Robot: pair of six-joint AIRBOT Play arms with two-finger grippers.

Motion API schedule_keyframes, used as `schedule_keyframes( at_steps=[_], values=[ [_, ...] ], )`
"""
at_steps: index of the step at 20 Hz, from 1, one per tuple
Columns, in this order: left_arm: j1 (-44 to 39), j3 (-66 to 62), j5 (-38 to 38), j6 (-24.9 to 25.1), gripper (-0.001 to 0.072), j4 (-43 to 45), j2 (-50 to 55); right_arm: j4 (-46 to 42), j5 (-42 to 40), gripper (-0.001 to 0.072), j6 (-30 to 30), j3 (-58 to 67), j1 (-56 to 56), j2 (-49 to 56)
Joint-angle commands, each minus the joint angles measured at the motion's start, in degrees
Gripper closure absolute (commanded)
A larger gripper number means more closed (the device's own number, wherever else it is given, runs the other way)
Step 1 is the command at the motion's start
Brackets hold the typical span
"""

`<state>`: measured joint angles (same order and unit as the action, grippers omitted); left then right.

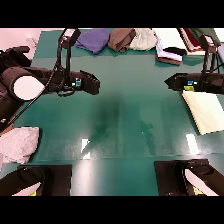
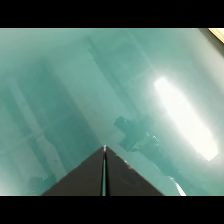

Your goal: Fold the shirts.

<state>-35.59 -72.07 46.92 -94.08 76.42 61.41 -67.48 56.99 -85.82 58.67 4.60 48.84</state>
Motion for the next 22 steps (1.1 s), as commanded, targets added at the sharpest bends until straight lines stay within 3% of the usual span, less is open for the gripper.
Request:
schedule_keyframes(
  at_steps=[1, 10, 13, 15, 20, 21, 22],
  values=[
    [-0.02, -0.07, 0.0, 0.02, 0.0686, 0.02, 0.0, 0.04, -0.02, 0.0696, -0.04, 0.04, 0.07, -0.02],
    [-0.02, -0.04, -0.63, -0.28, 0.0686, -0.31, 0.0, 0.07, -0.02, 0.0696, -0.04, 0.04, 0.07, -0.04],
    [0.55, -0.2, -7.48, 0.09, 0.0686, 1.51, -0.24, 0.04, 0.0, 0.0697, -0.04, 0.04, 0.07, -0.02],
    [4.09, -1.95, -0.66, 0.04, 0.0686, 5.27, -2.32, 0.04, 0.0, 0.0697, -0.04, 0.04, 0.07, -0.04],
    [22.16, -2.36, 30.56, -1.81, 0.0684, 23.63, -15.15, 0.0, -0.24, 0.0697, -0.02, 0.04, 0.07, -0.02],
    [25.57, -1.92, 36.54, -1.38, 0.0559, 28.02, -16.31, 0.0, -0.61, 0.0697, -0.02, 0.04, 0.07, -0.02],
    [28.89, -0.39, 40.37, -1.49, 0.0179, 32.39, -16.98, 0.0, -1.33, 0.0697, -0.02, 0.02, 0.07, -0.02]
  ],
)
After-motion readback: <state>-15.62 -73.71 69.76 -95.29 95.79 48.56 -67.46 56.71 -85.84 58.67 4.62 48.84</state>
